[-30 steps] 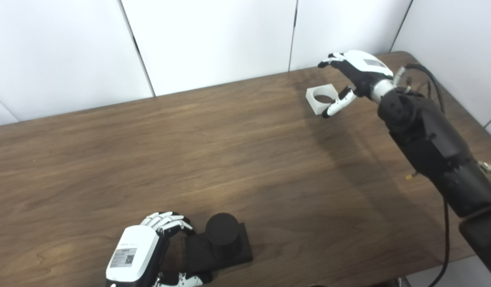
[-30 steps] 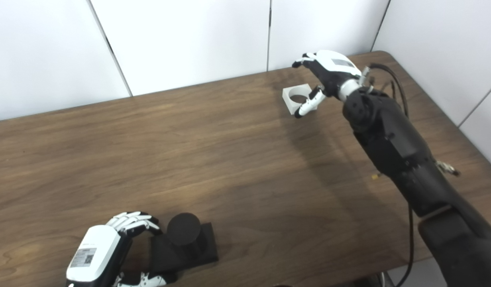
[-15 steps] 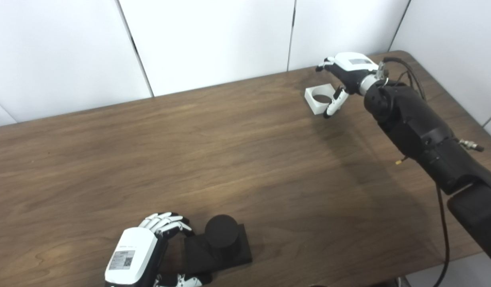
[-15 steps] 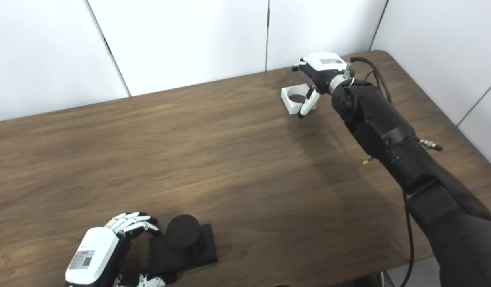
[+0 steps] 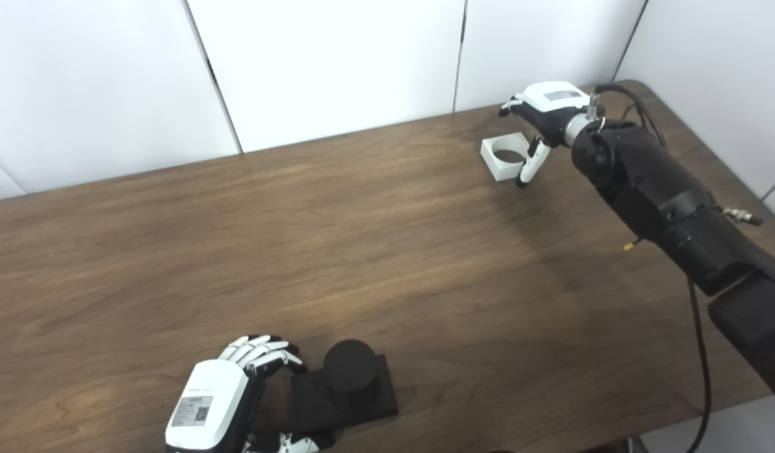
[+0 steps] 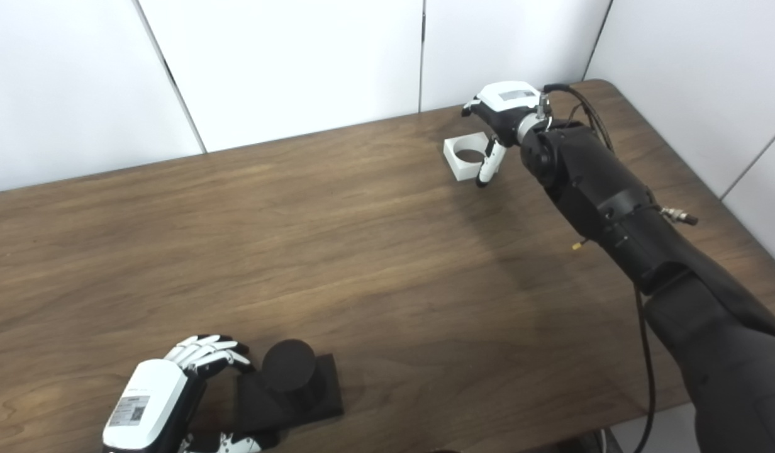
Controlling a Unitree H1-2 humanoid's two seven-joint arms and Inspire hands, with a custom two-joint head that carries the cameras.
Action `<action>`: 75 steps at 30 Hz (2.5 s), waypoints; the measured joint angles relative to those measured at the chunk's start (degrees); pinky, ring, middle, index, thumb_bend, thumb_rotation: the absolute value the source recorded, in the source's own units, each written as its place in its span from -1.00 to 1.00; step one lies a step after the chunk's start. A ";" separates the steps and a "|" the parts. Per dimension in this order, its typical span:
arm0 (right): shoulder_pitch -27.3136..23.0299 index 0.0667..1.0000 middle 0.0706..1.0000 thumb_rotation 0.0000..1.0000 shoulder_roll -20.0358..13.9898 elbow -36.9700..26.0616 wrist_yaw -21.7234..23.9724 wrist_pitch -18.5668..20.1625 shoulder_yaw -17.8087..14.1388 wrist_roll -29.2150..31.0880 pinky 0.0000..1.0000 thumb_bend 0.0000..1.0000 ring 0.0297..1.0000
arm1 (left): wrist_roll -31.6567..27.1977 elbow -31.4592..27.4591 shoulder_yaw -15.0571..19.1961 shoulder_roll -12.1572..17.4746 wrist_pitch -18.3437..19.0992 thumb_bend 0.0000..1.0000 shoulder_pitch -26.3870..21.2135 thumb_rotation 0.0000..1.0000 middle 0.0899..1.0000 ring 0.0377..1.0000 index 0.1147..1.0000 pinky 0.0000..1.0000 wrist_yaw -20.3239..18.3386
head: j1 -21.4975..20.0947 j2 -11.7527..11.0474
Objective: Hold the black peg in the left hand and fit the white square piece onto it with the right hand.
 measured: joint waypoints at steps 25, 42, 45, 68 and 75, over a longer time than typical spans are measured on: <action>0.85 0.22 0.73 -0.73 0.00 -0.36 -0.24 -2.04 -0.09 -0.28 0.81 0.64 0.86 | 0.04 -0.25 0.16 -0.34 0.00 0.04 0.39 -0.90 0.44 0.61 -0.16 0.70 0.07 | 0.70 -0.88; 0.61 -0.08 0.60 -0.72 0.02 0.21 -0.36 -2.83 -0.04 -0.22 0.68 0.07 0.75 | 0.08 -0.22 0.32 -0.55 -0.13 0.04 0.72 -0.90 0.45 0.61 -0.16 0.68 0.33 | 0.88 -1.05; 0.66 -0.10 0.55 -0.74 0.07 0.24 -0.64 -3.23 -0.18 0.34 0.65 0.05 0.72 | 0.10 -0.20 0.32 -0.59 -0.14 0.04 0.74 -0.90 0.45 0.61 -0.16 0.69 0.35 | 1.05 -1.14; 5.21 -0.10 0.51 -0.74 -2.24 -19.71 4.73 -6.47 -0.74 2.10 0.69 0.04 0.73 | 1.99 0.66 -0.58 -2.27 0.86 0.04 -0.24 -0.90 0.43 0.60 -0.16 0.69 0.85 | 6.32 -0.88; 7.97 -0.10 0.47 -0.74 -3.85 -34.78 10.86 -7.31 -2.70 3.89 0.71 0.04 0.71 | 3.71 0.15 -1.44 -3.52 2.60 0.04 -0.67 -0.90 0.42 0.59 -0.16 0.66 -0.23 | 10.28 0.96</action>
